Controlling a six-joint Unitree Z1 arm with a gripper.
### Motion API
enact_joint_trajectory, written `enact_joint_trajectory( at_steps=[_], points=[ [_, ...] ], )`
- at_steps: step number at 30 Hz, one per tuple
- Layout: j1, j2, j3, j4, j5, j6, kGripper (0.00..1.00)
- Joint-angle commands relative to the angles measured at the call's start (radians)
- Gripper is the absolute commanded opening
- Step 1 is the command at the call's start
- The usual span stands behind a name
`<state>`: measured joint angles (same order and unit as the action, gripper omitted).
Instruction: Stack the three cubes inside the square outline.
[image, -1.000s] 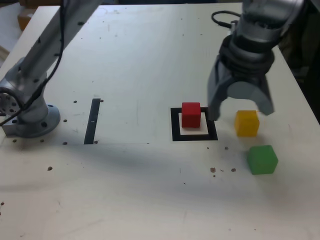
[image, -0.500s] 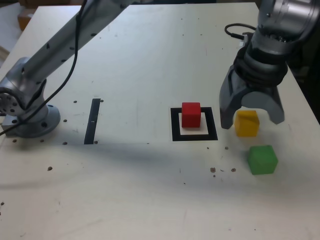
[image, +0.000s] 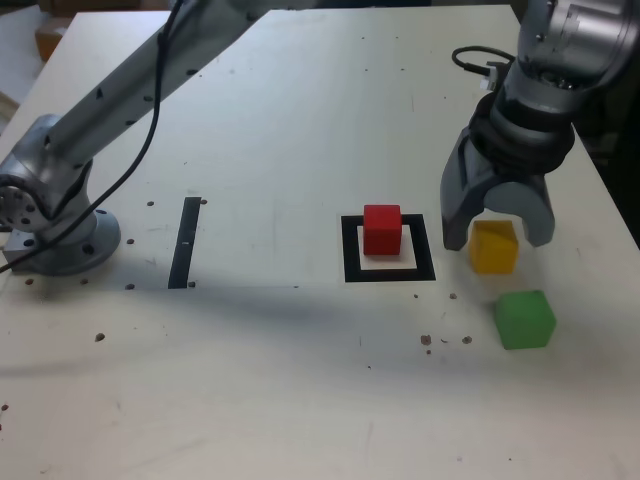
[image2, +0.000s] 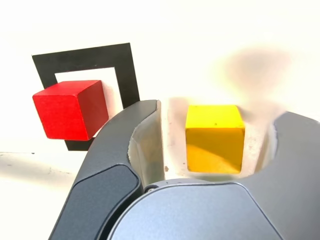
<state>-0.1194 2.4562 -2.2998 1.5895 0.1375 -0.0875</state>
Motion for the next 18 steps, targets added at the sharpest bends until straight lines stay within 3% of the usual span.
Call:
enact_joint_trajectory(
  at_steps=[1,14,18],
  points=[
    [0.004,0.009,-0.002,0.006,-0.007,0.002,0.53],
    [0.005,0.024,0.007,-0.003,-0.067,0.003,0.48],
    [0.005,0.025,0.005,-0.007,-0.074,0.008,0.42]
  ],
)
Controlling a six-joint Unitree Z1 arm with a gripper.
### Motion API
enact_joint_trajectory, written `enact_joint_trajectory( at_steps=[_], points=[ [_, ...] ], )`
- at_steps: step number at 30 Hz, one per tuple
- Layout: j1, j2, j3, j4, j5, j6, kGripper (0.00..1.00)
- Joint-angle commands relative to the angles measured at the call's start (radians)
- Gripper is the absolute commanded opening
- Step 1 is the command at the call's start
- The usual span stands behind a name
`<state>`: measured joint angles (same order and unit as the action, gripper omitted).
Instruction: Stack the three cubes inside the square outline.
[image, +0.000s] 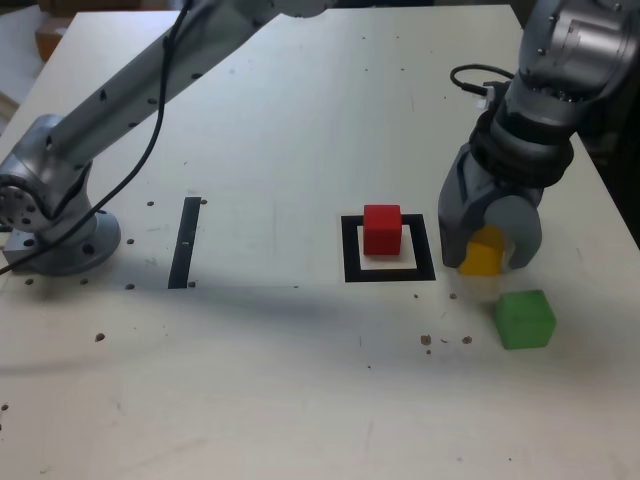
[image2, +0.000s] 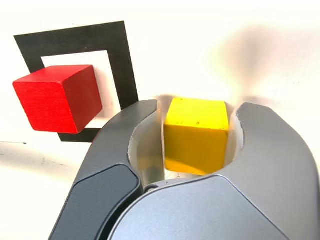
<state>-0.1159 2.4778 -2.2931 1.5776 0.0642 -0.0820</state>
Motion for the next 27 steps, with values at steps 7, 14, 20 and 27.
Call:
enact_joint_trajectory(
  at_steps=[7,14,20,27],
  points=[
    [0.0,-0.006,-0.014,0.005,0.012,0.005,0.27],
    [-0.013,-0.061,-0.036,0.019,0.036,0.01,0.2],
    [-0.016,-0.165,-0.011,0.046,0.051,0.025,0.2],
    [-0.016,-0.295,0.125,0.053,0.074,0.047,0.2]
  ],
)
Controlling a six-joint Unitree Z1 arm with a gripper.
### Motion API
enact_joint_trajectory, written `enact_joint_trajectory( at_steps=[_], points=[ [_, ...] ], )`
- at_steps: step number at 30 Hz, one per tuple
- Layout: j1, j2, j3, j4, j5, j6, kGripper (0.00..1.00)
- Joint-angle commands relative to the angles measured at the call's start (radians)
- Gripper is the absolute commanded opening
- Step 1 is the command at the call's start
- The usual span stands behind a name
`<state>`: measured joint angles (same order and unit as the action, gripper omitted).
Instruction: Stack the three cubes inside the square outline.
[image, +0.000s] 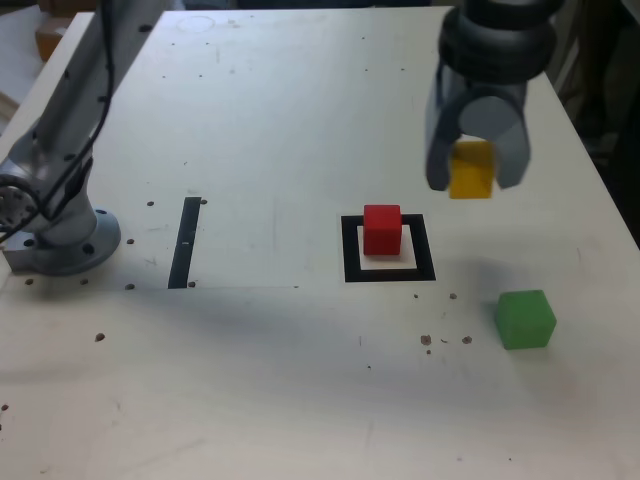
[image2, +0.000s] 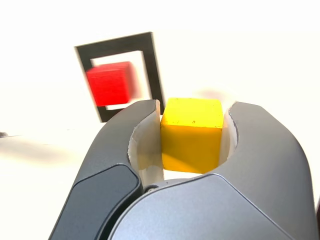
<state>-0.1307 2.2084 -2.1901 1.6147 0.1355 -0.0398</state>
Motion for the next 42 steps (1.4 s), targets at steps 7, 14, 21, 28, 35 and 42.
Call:
enact_joint_trajectory(
  at_steps=[7,14,21,28,35,42],
  points=[
    [0.003,-0.109,0.189,0.005,0.011,0.035,0.2],
    [0.008,-0.127,0.274,-0.012,0.01,0.037,0.2],
    [0.017,-0.127,0.324,-0.04,-0.004,0.024,0.2],
    [0.024,-0.118,0.366,-0.074,-0.012,0.016,0.2],
    [0.048,-0.128,0.448,-0.151,-0.03,0.016,0.2],
    [0.049,-0.133,0.455,-0.169,-0.033,0.017,0.2]
  ],
)
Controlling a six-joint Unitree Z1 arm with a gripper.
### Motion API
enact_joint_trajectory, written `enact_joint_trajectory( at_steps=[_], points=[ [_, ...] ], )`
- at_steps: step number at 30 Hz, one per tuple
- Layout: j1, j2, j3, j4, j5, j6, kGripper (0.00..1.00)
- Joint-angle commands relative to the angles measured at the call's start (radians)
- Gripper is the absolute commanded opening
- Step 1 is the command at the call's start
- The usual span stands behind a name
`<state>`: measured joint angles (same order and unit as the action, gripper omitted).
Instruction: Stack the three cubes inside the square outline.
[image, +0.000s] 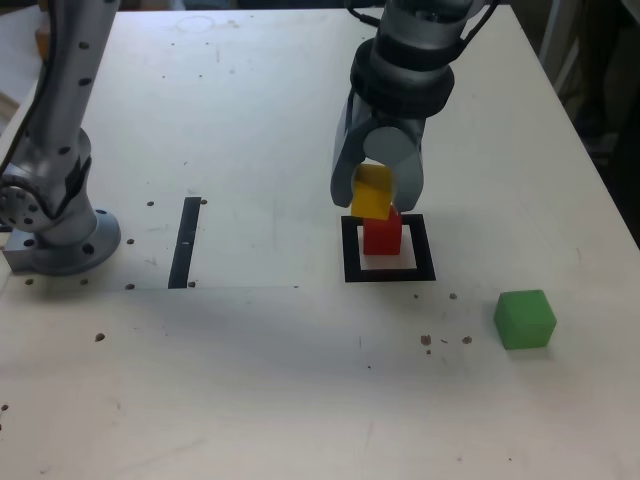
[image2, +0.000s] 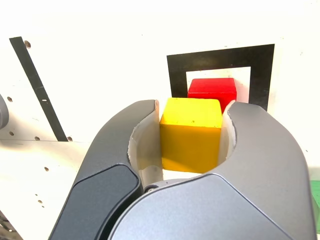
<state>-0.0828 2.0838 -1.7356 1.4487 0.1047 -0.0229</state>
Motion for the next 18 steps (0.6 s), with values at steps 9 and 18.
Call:
enact_joint_trajectory(
  at_steps=[9,18],
  points=[
    [0.001,0.001,0.006,-0.029,-0.009,0.0,0.2],
    [0.001,0.004,0.019,-0.054,-0.017,0.0,0.22]
  ],
)
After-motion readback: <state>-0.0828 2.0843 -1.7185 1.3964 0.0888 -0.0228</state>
